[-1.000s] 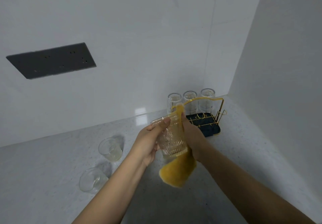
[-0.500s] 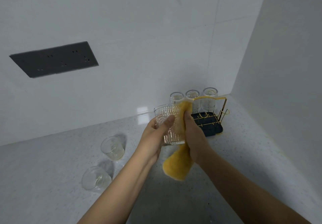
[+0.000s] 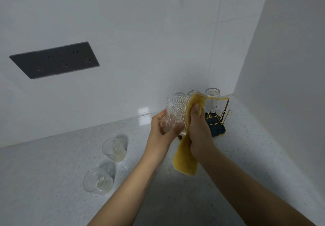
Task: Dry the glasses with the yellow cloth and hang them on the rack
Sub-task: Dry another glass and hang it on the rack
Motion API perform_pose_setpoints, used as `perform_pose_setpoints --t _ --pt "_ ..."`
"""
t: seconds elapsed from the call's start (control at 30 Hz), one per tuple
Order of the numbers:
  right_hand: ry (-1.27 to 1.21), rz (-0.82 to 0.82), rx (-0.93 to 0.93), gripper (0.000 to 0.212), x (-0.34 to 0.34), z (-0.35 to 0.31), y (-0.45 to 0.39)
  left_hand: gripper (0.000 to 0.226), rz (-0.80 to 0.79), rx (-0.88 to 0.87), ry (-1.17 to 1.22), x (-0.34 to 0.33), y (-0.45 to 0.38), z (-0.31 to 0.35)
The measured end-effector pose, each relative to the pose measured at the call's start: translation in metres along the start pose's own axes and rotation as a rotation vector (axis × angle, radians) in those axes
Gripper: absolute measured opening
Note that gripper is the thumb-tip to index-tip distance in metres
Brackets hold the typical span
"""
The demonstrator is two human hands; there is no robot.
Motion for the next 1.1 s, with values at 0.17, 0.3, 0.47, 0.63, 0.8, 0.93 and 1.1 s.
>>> perform_pose_setpoints --t 0.17,0.3,0.47,0.63,0.8,0.93,1.1 --pt "-0.027 -0.011 0.032 0.066 -0.007 0.001 0.004 0.065 -0.003 -0.007 0.145 0.0 -0.002 0.005" --pt "-0.015 0.019 0.088 0.066 -0.003 -0.007 -0.003 0.062 -0.171 0.093 0.371 -0.005 -0.001 0.003" --pt "-0.227 -0.044 0.039 0.06 0.004 -0.012 -0.017 0.043 -0.332 0.316 0.632 -0.01 0.003 -0.001" --pt "-0.142 0.086 0.117 0.037 0.008 -0.009 -0.016 0.059 -0.119 0.21 0.434 -0.012 0.001 -0.002" --pt "0.018 0.089 0.263 0.058 0.006 -0.016 -0.008 0.048 -0.056 0.119 0.396 -0.011 -0.002 -0.011" --pt "-0.058 -0.05 0.257 0.056 0.009 -0.02 -0.018 0.04 -0.261 0.327 0.708 -0.02 0.005 -0.012" --pt "-0.125 -0.035 0.183 0.031 0.011 -0.018 -0.021 0.064 -0.255 0.37 0.621 -0.022 0.004 -0.007"
Point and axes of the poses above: each hand's wrist, its own y-axis away from the middle knuckle, its own x-axis out of the back of the hand, z = x × y, the point moved 6 cm from there along -y, towards the middle knuckle, and after that the axes turned 10 degrees about x, right-handed, at the moved point
